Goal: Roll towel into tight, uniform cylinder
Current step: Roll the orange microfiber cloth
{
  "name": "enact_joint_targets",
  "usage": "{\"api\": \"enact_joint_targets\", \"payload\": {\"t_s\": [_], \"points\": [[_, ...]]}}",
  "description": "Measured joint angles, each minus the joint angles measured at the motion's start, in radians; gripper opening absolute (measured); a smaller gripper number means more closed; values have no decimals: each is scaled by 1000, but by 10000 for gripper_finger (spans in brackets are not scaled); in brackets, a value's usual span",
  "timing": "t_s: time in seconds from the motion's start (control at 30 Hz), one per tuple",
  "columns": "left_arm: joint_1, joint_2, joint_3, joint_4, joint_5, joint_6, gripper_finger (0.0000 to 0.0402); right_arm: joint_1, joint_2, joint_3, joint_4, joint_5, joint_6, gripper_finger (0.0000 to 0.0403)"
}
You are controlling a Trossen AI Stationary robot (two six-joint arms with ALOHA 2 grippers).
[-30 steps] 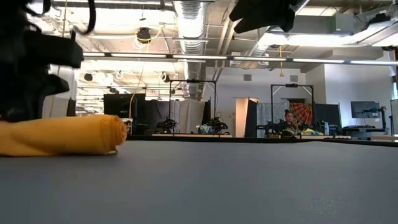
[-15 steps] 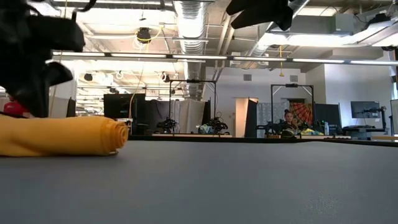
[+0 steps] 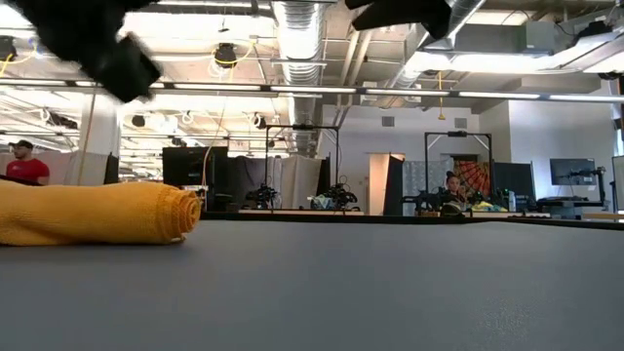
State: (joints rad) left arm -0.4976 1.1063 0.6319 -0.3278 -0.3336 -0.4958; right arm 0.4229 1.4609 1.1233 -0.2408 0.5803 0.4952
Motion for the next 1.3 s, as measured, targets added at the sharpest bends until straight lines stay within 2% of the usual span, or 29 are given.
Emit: {"api": "enact_joint_targets", "payload": {"t_s": [0.07,0.13,0.23,0.33,0.47,0.57,0.73,0.83,0.93,1.13,1.3], "points": [[20,-3,0,134,17,68,21,-6,0,0,25,0,-31,165],[44,3,2,207,92,122,18,-6,0,0,36,-8,-40,149],[72,7,1,162,186,176,14,-6,0,0,36,-31,-40,124],[86,7,1,77,193,230,23,-3,0,0,34,-32,-28,106],[110,26,1,38,230,220,65,-3,0,0,36,-34,-28,99],[112,59,0,24,266,223,112,-4,0,0,36,-34,-28,99],[113,132,0,26,261,223,188,-4,0,0,34,-34,-26,99],[116,180,0,26,230,224,216,-4,0,0,34,-35,-26,99],[127,225,0,27,228,223,225,-4,0,0,33,-37,-26,99],[152,290,1,29,256,121,226,-4,0,0,32,-57,-29,98],[177,352,3,30,269,-100,226,-4,0,0,32,-60,-30,98]]}}
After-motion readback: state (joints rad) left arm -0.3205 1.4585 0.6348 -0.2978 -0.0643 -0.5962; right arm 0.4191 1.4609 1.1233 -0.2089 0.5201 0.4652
